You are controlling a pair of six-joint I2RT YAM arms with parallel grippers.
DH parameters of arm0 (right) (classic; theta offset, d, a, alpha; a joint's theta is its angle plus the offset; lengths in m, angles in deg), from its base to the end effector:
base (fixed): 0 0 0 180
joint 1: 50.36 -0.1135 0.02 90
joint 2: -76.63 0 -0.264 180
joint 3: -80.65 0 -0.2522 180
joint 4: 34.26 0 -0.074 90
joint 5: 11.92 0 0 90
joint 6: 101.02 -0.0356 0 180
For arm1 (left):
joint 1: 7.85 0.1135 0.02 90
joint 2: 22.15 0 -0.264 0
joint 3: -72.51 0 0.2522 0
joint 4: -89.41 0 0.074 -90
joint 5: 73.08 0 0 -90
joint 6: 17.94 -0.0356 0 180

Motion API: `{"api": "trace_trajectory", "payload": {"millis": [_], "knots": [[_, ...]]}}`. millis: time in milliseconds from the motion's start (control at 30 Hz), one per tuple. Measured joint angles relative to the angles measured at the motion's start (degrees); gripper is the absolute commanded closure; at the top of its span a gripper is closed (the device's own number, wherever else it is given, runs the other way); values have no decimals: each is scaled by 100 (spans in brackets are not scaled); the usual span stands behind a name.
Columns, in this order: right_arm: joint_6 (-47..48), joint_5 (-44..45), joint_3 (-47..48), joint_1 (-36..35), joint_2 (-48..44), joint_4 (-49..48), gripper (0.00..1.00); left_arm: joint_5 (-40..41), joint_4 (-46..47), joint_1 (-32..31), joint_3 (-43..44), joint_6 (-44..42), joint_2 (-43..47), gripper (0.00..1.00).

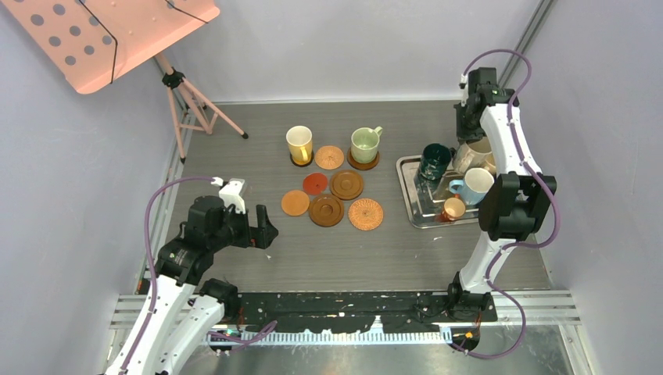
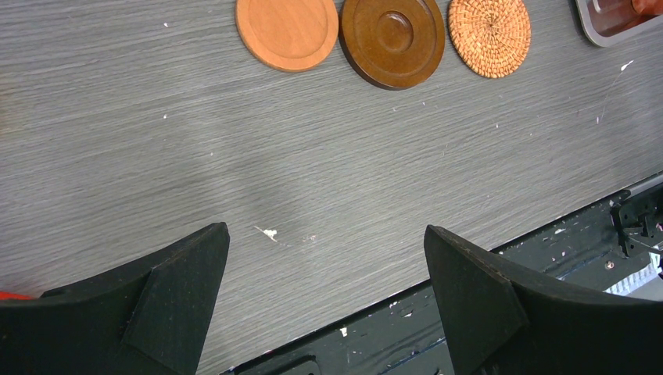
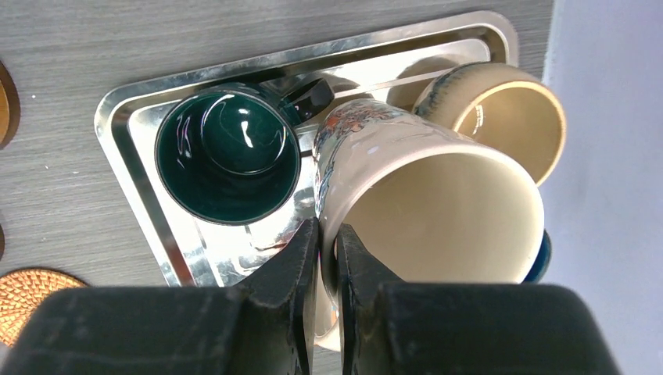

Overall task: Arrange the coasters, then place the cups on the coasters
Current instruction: Pick up the cup from the tray, then place the cup on the coaster.

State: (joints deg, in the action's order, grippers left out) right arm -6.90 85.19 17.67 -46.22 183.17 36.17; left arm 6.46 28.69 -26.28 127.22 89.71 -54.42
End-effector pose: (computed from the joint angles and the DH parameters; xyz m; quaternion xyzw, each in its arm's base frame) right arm 0.3965 -0.0331 0.3178 0.0162 0.9640 -0.0784 0.2538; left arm 0.1075 -0.0426 0.2832 0.0459 0.8958 -0.2125 0.3876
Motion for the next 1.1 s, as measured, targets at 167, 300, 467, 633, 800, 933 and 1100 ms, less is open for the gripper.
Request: {"api": "trace_trajectory", "payload": {"millis": [167,300,467,633,800,933,1100], "knots": [[-120,256,498,-105,0,304,95,0,0,0,0,0,4,1],[-153,437,885,-240,0,551,95,0,0,0,0,0,35,1],[-236,632,1545,-535,0,962,94,0,0,0,0,0,70,1],[-328,680,2138,-990,-2,1200,95,2,0,0,0,0,111,1],[-540,673,2221,-1585,-22,1257,94,26,0,0,0,0,155,0],[-732,673,2282,-2243,-22,1309,95,39,0,0,0,0,177,1],[-1016,608,2750,-3198,-13,1307,95,48,0,0,0,0,205,0]]}}
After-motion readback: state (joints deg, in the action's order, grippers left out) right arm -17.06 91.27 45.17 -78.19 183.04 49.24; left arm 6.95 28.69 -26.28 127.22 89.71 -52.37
